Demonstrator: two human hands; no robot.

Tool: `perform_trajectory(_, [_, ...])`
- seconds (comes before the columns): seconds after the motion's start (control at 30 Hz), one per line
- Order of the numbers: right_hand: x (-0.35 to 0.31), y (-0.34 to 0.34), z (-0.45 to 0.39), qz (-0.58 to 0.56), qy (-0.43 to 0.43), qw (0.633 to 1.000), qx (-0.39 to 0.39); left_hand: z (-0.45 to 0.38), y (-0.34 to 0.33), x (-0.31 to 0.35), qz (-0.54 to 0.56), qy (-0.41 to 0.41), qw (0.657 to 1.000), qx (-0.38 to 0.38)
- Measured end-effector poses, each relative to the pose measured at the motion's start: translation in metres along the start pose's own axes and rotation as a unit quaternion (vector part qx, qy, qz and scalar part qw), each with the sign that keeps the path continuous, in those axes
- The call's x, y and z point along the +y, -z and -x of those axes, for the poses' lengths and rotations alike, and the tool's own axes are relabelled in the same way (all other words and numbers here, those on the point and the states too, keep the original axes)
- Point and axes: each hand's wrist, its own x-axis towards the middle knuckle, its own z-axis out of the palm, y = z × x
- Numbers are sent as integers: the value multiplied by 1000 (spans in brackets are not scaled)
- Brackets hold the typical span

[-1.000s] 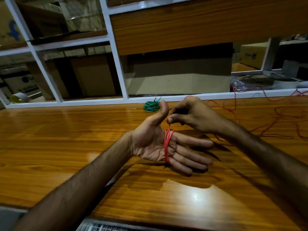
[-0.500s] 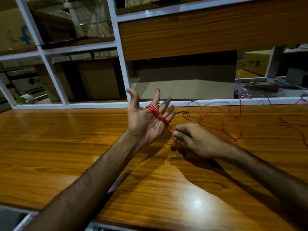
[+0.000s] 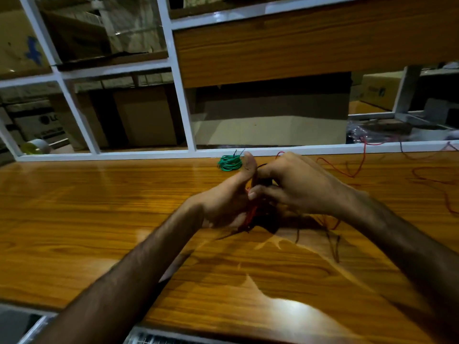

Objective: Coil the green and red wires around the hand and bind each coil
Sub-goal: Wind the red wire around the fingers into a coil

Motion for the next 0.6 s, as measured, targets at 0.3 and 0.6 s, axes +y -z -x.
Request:
perform_trajectory(0.3, [15, -2, 0, -243, -33, 966, 80, 15, -13, 10, 157, -3, 954, -254])
perform_trajectory(0.6, [8, -33, 2, -371, -144, 916, -60, 13, -13, 8, 184, -40, 925, -331])
